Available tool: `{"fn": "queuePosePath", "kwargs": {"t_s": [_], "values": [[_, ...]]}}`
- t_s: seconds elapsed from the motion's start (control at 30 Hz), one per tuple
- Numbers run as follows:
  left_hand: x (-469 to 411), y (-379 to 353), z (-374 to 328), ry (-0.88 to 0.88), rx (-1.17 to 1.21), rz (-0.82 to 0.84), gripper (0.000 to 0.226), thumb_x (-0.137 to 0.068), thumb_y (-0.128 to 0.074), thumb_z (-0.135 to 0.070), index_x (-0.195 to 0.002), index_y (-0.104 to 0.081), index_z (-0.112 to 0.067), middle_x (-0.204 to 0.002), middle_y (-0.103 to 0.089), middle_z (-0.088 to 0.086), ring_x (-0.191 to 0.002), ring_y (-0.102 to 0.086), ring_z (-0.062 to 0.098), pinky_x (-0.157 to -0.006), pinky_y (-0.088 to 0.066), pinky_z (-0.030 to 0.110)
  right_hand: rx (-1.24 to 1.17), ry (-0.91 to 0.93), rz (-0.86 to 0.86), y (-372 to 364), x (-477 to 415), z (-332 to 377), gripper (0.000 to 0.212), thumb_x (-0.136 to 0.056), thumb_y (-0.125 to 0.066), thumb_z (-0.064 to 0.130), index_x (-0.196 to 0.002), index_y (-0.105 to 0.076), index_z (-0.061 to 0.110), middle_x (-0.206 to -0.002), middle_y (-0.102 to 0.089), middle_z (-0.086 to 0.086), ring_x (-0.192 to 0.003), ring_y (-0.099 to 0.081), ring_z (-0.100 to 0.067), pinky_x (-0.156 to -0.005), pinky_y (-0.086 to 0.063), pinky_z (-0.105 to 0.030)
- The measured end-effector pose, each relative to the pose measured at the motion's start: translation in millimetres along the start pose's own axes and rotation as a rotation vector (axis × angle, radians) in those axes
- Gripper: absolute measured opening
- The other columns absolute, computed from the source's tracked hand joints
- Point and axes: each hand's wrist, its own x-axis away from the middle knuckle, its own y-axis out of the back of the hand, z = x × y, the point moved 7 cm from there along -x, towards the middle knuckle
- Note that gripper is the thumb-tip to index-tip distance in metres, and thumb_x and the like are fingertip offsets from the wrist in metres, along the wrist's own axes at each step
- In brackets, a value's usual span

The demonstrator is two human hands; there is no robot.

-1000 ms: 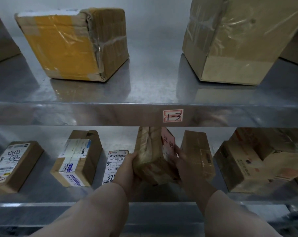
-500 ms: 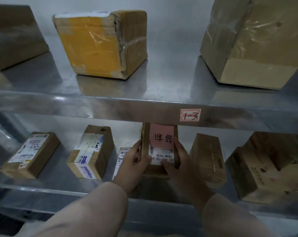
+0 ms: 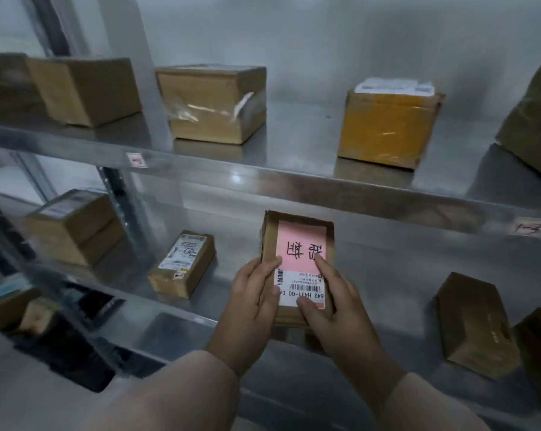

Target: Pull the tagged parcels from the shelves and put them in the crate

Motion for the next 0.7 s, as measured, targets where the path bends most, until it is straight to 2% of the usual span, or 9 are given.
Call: {"fn": "queuePosePath", "kwargs": {"t_s": [0.07, 0.13, 0.2, 0.33, 0.4, 0.47, 0.57, 0.67, 0.7], "values": [[19.3, 40.6, 16.9, 0.008, -0.025, -0.016, 0.04, -0.099, -0.047, -0.02, -0.12, -0.042, -0.054, -0.142, -0.04, 0.001, -0.126, -0.033, -0.01, -0.098, -0.028, 0.002, 0.017, 0.034, 0.022, -38.0, 10.7, 25.5, 0.064, -0.085, -0.066, 0.039, -0.13, -0.03, 0.067, -0.127, -0.04, 0.025, -0.115, -0.045, 0.006, -0.086, -0.043, -0.011], [41.0, 85.0, 35.9, 0.047, -0.056, -0.041, 0.038, -0.098, -0.049, -0.021, -0.118, -0.042, -0.052, -0.14, -0.041, -0.001, -0.127, -0.037, 0.001, -0.103, -0.032, 0.012, 0.018, 0.09, 0.049, -79.8, 21.2, 54.0, 0.064, -0.085, -0.066, 0.034, -0.131, -0.032, 0.062, -0.124, -0.041, 0.029, -0.114, -0.042, 0.013, -0.084, -0.037, -0.002], [65.0, 131.1, 56.7, 0.097, -0.068, -0.072, 0.036, -0.096, -0.053, -0.022, -0.116, -0.042, -0.05, -0.136, -0.042, -0.003, -0.122, -0.037, -0.005, -0.096, -0.03, 0.004, -0.007, 0.114, 0.098, -126.1, 30.9, 79.0, 0.063, -0.085, -0.067, 0.03, -0.135, -0.037, 0.054, -0.125, -0.044, 0.026, -0.112, -0.043, 0.013, -0.081, -0.036, 0.001], [116.2, 219.4, 103.4, 0.188, -0.068, -0.13, 0.046, -0.09, -0.063, -0.019, -0.121, -0.042, -0.045, -0.132, -0.039, -0.009, -0.118, -0.032, -0.02, -0.09, -0.028, -0.004, -0.095, 0.109, 0.247, -225.6, 51.6, 118.8, 0.059, -0.086, -0.067, 0.03, -0.134, -0.04, 0.052, -0.132, -0.043, 0.015, -0.115, -0.047, 0.005, -0.088, -0.043, -0.009], [139.4, 259.9, 125.8, 0.233, -0.099, -0.167, 0.052, -0.088, -0.066, -0.018, -0.12, -0.039, -0.049, -0.132, -0.037, -0.011, -0.116, -0.027, -0.026, -0.089, -0.027, -0.006, -0.125, 0.088, 0.343, -273.8, 61.2, 134.8, 0.058, -0.086, -0.067, 0.032, -0.134, -0.04, 0.051, -0.134, -0.041, 0.012, -0.118, -0.048, -0.001, -0.095, -0.048, -0.022], [160.7, 294.6, 146.9, 0.296, -0.096, -0.209, 0.056, -0.086, -0.068, -0.017, -0.117, -0.038, -0.052, -0.133, -0.037, -0.01, -0.117, -0.03, -0.023, -0.087, -0.032, -0.005, -0.156, 0.081, 0.441, -316.7, 69.1, 148.8, 0.059, -0.086, -0.067, 0.03, -0.135, -0.04, 0.051, -0.134, -0.041, 0.009, -0.118, -0.051, -0.006, -0.096, -0.051, -0.029], [186.3, 333.9, 174.0, 0.387, -0.088, -0.255, 0.06, -0.08, -0.075, -0.022, -0.117, -0.039, -0.052, -0.133, -0.035, -0.011, -0.119, -0.037, -0.008, -0.088, -0.037, -0.001, -0.165, 0.1, 0.546, -369.0, 73.8, 166.3, 0.063, -0.086, -0.068, 0.027, -0.135, -0.039, 0.051, -0.129, -0.043, 0.012, -0.115, -0.051, 0.002, -0.089, -0.051, -0.018], [200.5, 364.9, 201.3, 0.414, -0.094, -0.284, 0.067, -0.077, -0.078, -0.024, -0.123, -0.036, -0.049, -0.133, -0.032, -0.013, -0.119, -0.035, -0.015, -0.084, -0.039, -0.002, -0.14, 0.136, 0.602, -416.2, 70.2, 181.1, 0.065, -0.084, -0.069, 0.025, -0.136, -0.037, 0.048, -0.125, -0.044, 0.015, -0.111, -0.041, 0.019, -0.078, -0.04, 0.001], [203.2, 374.0, 211.9, 0.427, -0.092, -0.285, 0.069, -0.078, -0.077, -0.023, -0.124, -0.035, -0.05, -0.134, -0.03, -0.013, -0.121, -0.037, -0.01, -0.085, -0.041, 0.0, -0.124, 0.161, 0.606, -431.2, 68.0, 185.9, 0.065, -0.084, -0.069, 0.025, -0.136, -0.037, 0.047, -0.123, -0.044, 0.017, -0.11, -0.038, 0.023, -0.077, -0.036, 0.004]]}}
